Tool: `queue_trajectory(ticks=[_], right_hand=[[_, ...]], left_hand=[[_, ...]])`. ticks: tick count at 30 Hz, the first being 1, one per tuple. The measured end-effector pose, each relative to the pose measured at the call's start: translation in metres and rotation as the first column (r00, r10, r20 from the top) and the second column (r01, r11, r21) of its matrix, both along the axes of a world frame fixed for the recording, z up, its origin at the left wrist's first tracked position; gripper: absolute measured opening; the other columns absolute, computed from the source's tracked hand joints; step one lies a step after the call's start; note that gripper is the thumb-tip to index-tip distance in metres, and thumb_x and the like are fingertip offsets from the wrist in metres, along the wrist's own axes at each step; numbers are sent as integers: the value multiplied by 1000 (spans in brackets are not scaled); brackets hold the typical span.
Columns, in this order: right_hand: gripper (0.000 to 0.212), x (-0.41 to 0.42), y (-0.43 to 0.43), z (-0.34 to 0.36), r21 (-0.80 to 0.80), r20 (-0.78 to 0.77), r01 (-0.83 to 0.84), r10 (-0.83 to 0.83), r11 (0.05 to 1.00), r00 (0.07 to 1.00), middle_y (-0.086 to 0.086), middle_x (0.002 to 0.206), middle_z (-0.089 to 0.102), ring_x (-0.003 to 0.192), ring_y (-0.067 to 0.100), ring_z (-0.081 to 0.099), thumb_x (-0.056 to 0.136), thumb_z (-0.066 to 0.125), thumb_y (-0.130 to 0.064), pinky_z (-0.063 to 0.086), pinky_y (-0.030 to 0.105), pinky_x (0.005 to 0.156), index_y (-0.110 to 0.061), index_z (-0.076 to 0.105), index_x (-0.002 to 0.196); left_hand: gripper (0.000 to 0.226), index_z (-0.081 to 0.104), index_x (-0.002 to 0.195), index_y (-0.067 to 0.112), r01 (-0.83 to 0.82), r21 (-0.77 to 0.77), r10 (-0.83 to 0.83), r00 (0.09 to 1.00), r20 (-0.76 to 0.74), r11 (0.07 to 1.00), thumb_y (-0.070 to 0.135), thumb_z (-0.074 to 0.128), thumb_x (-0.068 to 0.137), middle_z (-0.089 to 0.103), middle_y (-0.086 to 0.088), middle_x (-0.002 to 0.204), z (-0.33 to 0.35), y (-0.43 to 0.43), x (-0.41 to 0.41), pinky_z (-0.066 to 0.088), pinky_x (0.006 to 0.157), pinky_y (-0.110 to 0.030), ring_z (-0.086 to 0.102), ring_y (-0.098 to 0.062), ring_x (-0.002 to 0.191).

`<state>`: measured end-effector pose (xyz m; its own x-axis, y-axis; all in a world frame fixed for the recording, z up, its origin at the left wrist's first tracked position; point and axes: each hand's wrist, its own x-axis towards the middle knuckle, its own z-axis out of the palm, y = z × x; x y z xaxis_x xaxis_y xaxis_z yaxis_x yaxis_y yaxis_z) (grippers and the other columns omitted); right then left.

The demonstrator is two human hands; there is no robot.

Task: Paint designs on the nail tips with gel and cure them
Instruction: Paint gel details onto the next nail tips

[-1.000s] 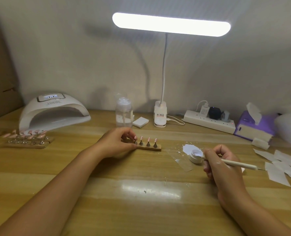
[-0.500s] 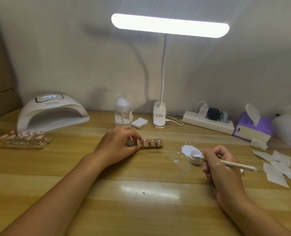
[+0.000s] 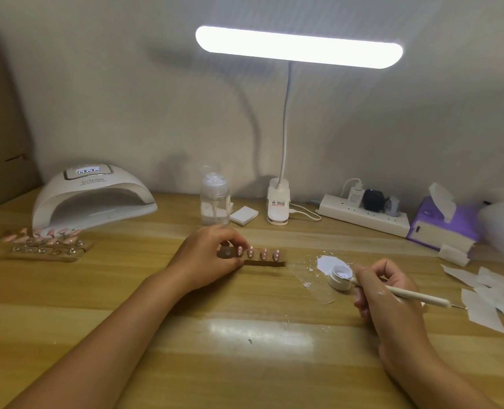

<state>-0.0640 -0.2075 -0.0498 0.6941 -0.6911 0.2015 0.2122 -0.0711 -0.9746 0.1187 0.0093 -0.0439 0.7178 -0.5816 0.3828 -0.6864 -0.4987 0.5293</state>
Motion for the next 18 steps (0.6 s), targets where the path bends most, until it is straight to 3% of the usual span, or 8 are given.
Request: queue_trajectory(ticks=[3,7,14,18], right_hand=[[29,-1,1,0,-11,-3,-13,13,1000,1000,0,45,50,39,3,40,94,60,-10,32,15,36,-13,46,70],[29,-1,2,1,-21,-5,10,-10,1000,1000,-1,46,46,38,5,37,94,65,-19,31,16,36,-12,46,73],[35,0,7,5,-30,-20,3,-4,1000,1000,-2,46,38,38,4,29,82,68,-44,25,15,35,-16,50,72],[32,2,4,3,-35,-34,-22,21,999,999,0,47,38,40,5,29,76,69,-49,25,15,36,-24,53,66]], left_hand=[[22,69,95,40,-23,37,19,996,85,999,27,76,78,59,24,90,0,-1,-4,48,80,-30,54,-3,93],[20,70,97,38,-32,34,27,992,126,999,28,73,79,58,24,90,2,-1,-5,48,79,-31,53,-4,92],[19,68,89,41,4,39,-1,998,-64,999,30,74,76,62,25,92,4,-5,-5,52,80,-27,57,3,91],[17,69,91,39,6,34,-5,1000,-17,999,29,73,77,62,26,90,3,-6,-3,51,79,-26,55,3,91]])
